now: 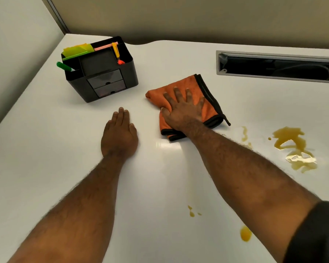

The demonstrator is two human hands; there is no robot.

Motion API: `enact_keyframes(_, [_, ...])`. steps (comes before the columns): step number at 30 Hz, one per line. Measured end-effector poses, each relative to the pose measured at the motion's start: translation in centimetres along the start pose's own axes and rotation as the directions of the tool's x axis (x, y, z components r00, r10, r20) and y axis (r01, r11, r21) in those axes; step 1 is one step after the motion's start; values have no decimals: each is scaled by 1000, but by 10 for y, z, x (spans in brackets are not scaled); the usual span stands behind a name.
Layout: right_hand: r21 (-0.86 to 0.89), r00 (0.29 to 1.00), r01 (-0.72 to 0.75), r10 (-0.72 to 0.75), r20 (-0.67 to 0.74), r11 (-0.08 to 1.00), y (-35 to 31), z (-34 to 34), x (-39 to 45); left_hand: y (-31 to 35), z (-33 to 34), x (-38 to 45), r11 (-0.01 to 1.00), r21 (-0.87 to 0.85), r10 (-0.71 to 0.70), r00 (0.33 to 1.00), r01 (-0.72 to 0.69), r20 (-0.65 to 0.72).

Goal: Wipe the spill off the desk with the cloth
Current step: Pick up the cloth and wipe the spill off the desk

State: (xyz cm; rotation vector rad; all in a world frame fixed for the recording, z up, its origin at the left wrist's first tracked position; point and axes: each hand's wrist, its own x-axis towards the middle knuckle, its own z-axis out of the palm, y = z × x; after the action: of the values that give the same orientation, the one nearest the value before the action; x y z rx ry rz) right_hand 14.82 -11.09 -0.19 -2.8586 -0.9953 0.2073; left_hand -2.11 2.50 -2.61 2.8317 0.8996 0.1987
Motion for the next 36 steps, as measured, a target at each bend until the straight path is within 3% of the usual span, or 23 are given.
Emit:
enact_keyframes(6, [-25, 986, 164, -164, 20, 986, -16, 3, -21, -3, 0, 2, 1000, -11, 3, 1000, -3, 16])
enact_keyframes(15, [7, 940, 334, -334, 66, 943, 2, 11, -162, -4, -3, 2, 999, -26, 27, 999, -26, 31])
enact_keyframes(24, [27, 815, 567, -565, 129, 824, 24, 16, -244, -4, -4, -1, 999, -32, 33, 999, -32, 32])
enact_keyframes(27, [-8, 859, 507, -504, 92, 862, 31, 17, -227, -4, -4, 0, 999, -27, 29, 999, -28, 38])
enact_keyframes(31, [-44, 960, 279, -277, 41, 959, 53, 9, -175, -5, -1, 1, 999, -28, 17, 999, -15, 46])
enact_keyframes(36, [-79, 998, 61, -60, 10, 995, 102, -5, -123, -3, -2, 1, 1000, -21, -7, 998, 8, 63])
